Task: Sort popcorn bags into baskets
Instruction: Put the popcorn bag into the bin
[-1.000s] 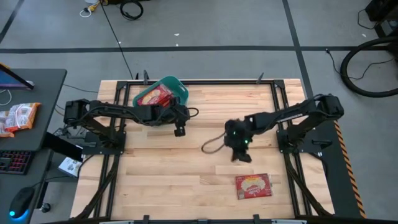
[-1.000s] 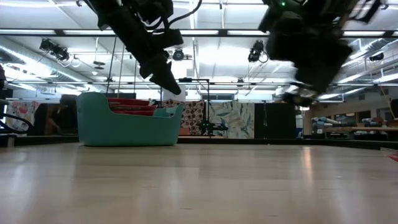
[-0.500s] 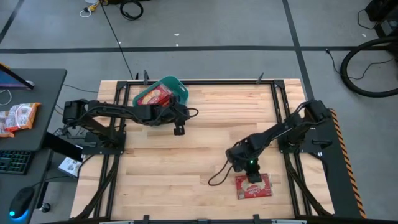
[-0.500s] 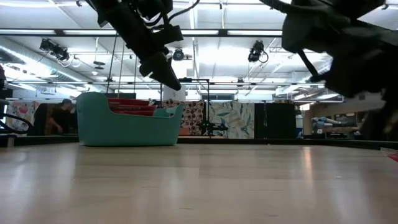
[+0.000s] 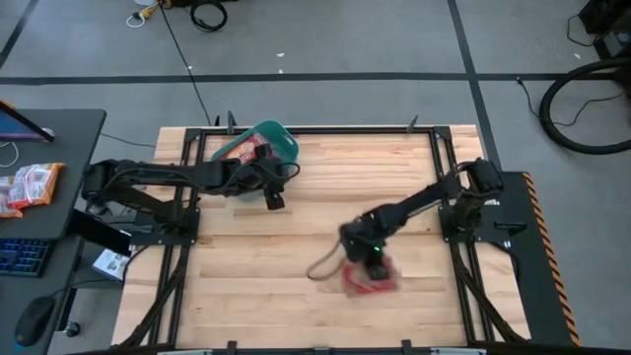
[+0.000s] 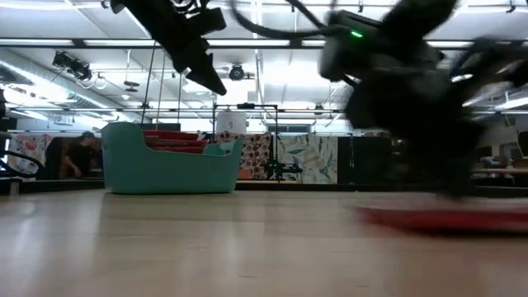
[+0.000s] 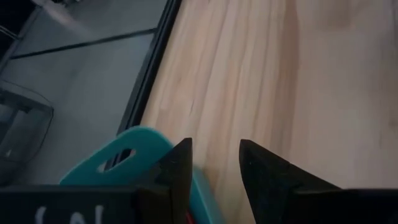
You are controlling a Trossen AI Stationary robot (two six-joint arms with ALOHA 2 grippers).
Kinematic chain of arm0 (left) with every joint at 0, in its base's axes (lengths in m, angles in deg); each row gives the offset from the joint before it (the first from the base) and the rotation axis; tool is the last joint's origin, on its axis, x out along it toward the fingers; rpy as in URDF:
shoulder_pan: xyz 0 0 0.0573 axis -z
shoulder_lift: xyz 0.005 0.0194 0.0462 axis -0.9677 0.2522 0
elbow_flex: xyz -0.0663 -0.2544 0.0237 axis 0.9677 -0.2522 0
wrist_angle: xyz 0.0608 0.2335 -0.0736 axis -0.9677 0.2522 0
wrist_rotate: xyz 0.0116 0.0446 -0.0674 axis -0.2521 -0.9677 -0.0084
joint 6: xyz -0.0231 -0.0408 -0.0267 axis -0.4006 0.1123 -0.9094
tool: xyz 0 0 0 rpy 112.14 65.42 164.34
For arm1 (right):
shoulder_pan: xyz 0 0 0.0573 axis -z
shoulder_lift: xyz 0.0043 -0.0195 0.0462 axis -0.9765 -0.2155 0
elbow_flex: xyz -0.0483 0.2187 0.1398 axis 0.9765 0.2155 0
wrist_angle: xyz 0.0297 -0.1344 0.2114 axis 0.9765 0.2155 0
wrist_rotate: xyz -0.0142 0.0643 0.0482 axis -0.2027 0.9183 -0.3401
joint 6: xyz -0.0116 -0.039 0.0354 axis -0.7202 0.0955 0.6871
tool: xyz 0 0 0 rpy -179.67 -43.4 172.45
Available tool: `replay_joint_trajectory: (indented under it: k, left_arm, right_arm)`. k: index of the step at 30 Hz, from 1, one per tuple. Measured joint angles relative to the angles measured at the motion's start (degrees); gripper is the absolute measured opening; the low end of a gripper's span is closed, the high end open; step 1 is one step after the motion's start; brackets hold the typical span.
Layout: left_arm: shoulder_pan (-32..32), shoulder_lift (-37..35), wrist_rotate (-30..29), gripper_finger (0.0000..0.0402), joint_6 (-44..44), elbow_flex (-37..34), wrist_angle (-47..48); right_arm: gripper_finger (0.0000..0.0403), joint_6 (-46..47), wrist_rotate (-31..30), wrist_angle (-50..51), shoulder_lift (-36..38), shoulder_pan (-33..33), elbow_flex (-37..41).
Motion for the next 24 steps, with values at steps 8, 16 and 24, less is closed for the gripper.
replay_joint_trajectory:
  k: [8,16,24]
  left_arm:
    - [0.0,-1.06,0.51,0.0137,-2.76,-0.02,3.33]
    - [0.0,2.63,5.11,0.0137,-5.83,-0.06,1.47]
    - [-0.26,13.97,5.02,0.0137,-4.4,0.53,-8.93]
  right_arm:
    - [0.0007,-13.72,-36.94,-0.63,2.99,6.79,-12.41]
    - [0.0008,-15.95,-44.04,2.01,11.35,11.95,-15.02]
    - [0.0008,-10.62,-50.89,2.7,21.26,14.17,-9.49]
